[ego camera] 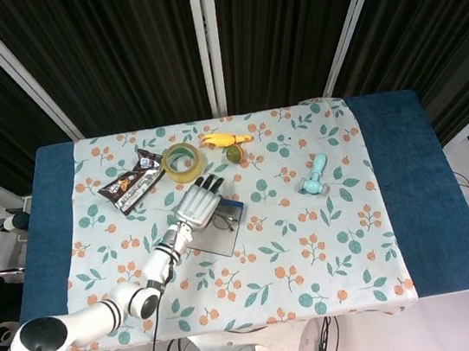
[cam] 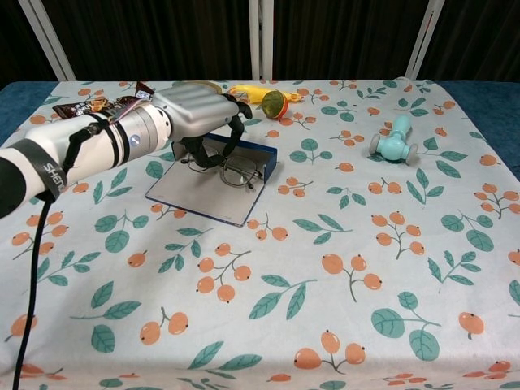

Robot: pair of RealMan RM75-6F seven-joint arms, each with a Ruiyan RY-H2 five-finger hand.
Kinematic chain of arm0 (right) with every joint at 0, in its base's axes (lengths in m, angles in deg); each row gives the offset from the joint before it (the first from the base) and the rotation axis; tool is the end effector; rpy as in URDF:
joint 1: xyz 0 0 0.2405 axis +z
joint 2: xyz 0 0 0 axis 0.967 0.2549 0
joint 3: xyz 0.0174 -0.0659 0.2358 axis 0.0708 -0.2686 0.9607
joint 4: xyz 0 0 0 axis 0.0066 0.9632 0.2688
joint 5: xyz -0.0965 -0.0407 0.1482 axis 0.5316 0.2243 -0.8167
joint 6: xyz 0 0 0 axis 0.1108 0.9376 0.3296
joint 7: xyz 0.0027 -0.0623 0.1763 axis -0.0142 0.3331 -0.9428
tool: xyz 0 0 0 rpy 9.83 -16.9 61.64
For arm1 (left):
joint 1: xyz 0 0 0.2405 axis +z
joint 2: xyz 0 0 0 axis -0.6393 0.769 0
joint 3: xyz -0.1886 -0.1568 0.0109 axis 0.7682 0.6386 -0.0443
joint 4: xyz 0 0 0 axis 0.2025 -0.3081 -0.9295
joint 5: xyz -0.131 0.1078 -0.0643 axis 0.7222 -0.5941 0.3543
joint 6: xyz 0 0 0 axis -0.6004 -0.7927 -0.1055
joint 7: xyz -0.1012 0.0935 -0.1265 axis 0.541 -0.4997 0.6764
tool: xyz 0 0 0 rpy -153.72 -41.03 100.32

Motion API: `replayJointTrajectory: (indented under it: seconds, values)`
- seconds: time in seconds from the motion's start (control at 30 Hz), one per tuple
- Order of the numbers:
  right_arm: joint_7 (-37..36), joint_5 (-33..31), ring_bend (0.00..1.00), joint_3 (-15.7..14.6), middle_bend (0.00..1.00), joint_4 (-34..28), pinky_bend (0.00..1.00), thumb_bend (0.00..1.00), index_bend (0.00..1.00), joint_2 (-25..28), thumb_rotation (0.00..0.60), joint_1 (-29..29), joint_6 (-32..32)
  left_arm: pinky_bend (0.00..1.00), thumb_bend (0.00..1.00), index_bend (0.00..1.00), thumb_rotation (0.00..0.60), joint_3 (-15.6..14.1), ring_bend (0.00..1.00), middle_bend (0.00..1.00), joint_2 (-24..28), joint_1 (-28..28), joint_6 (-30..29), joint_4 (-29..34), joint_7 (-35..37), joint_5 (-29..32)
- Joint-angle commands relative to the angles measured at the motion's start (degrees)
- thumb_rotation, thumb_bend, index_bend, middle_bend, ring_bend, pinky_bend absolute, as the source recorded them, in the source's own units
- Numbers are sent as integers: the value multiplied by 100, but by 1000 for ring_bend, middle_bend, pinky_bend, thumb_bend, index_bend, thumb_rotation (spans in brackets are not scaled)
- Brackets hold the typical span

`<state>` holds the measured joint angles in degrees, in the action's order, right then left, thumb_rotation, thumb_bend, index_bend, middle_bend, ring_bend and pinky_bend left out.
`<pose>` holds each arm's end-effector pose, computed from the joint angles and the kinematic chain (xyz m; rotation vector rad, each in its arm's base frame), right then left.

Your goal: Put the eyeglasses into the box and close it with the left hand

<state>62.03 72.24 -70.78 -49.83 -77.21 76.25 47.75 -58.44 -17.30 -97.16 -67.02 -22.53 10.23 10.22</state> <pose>-0.3472 -0.2038 0.2141 1.2448 -0.9817 0.7623 -0.0707 0.4112 -0.0828 -2.0977 -0.5532 -0.7825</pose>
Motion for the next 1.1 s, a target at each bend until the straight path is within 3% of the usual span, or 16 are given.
replayJointTrajectory:
  seconds: [0.03,0.4,0.67,0.93,1.1]
  values:
    - [10,-7,0,1,0,-13,0,327,0,9,600,-1,0,191,379,185,600,-2,75,72,10,15,-42,-8,54,-46]
    - [23,20,0,-19,0,-67,0,327,0,21,600,-4,3,191,377,55,600,4,75,67,105,172,-361,168,126,-156]
    - [20,14,0,-23,0,-68,0,326,0,20,600,-2,-8,191,336,40,600,-88,75,67,717,627,-906,1244,32,-182]
    - [7,30,0,-11,0,-50,0,327,0,10,600,0,23,191,187,39,600,-621,75,60,1433,1361,-1513,2489,70,-414]
    - [-30,41,0,0,0,-15,0,327,0,-13,600,13,25,191,132,40,600,-1025,75,56,1499,1730,-1743,2725,197,-706]
